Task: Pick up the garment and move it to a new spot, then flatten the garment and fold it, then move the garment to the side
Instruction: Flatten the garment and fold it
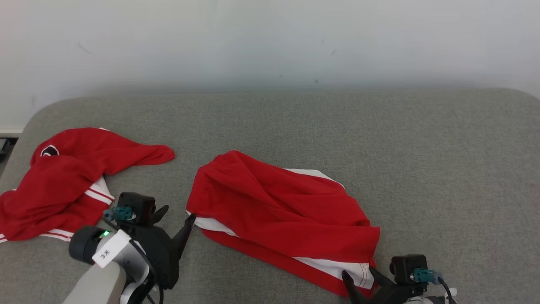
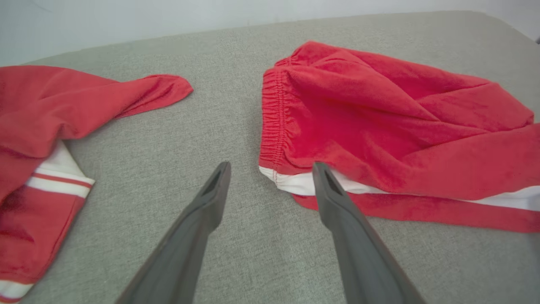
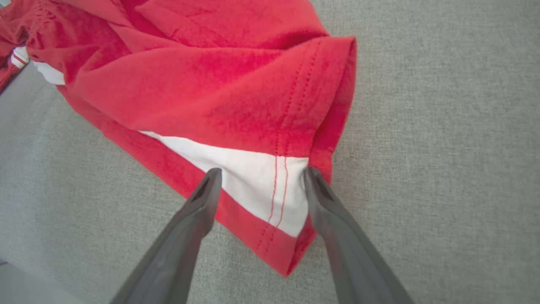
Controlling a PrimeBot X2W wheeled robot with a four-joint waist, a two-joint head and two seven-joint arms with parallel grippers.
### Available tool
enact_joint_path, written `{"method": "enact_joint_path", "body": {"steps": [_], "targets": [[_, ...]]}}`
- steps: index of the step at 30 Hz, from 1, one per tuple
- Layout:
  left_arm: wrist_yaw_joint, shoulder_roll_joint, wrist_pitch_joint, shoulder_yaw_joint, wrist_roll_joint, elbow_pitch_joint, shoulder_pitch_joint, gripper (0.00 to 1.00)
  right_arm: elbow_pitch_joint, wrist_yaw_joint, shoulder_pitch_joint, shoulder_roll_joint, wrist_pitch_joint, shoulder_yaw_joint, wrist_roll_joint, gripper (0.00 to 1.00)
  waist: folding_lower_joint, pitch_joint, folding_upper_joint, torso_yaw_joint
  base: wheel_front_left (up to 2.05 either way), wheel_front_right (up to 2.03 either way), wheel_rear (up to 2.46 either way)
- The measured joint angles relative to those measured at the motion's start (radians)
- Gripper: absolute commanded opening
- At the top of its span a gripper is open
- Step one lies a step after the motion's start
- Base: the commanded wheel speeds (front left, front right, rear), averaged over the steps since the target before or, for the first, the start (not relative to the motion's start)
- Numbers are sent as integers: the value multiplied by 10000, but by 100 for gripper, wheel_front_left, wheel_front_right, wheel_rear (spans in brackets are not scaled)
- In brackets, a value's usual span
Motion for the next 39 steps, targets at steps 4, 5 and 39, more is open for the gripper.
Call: {"method": "enact_joint_path", "body": {"steps": [4, 5, 39], "targets": [[-81, -98, 290, -270, -12, 583, -592, 100, -17, -50, -211, -6, 384, 109, -113, 100, 0, 277, 1, -132, 0, 0, 0], [-81, -104, 364, -320, -35, 721, -704, 100, -12, -52, -274, -6, 454, 123, -113, 100, 1, 338, 1, -168, 0, 0, 0], [-96, -21, -502, -2759, -1394, 2429, -2175, 0, -696, -228, -365, -58, 1085, 77, -153, 0, 0, 473, 1, -362, 0, 0, 0]]}}
